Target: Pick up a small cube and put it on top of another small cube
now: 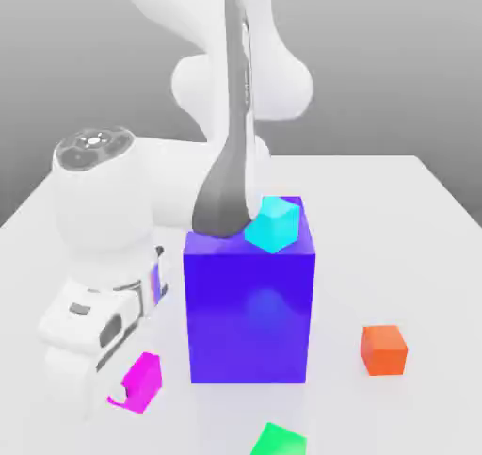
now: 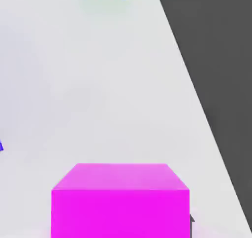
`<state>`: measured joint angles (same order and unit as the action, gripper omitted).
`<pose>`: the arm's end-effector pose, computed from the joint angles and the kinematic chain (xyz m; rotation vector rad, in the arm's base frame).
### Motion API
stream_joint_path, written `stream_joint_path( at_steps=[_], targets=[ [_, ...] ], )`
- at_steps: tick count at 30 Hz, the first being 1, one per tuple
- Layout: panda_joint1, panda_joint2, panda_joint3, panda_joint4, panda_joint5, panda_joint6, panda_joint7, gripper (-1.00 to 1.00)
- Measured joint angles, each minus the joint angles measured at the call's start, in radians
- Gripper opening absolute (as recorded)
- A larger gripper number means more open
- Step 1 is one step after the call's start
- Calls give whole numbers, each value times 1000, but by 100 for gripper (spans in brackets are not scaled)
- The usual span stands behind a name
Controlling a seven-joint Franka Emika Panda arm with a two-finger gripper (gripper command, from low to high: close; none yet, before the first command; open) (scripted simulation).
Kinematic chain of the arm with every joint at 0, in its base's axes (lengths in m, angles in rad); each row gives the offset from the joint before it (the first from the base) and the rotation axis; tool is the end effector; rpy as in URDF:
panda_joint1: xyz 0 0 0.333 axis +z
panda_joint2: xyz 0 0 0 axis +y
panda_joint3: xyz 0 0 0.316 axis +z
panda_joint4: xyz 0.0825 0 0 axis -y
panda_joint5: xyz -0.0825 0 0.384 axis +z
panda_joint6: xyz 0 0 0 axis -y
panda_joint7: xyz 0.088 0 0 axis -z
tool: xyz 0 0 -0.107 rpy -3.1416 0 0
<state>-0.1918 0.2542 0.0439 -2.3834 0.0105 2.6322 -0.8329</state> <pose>0.4990 -0.0740 0.2143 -2.9489 -1.0339 -0.0047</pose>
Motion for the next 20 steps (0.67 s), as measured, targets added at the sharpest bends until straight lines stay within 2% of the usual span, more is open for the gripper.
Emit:
stream_joint_path(
  at_steps=[4,12,16,17,20],
  targets=[
    [45,18,95,61,-47,-44,-172,-100],
    [41,-25,176,53,-97,-82,-492,-100],
    [59,76,158,58,-149,12,-500,-100],
    [66,106,148,60,-162,40,-492,100],
    [66,106,148,60,-162,40,-492,100]
  ],
)
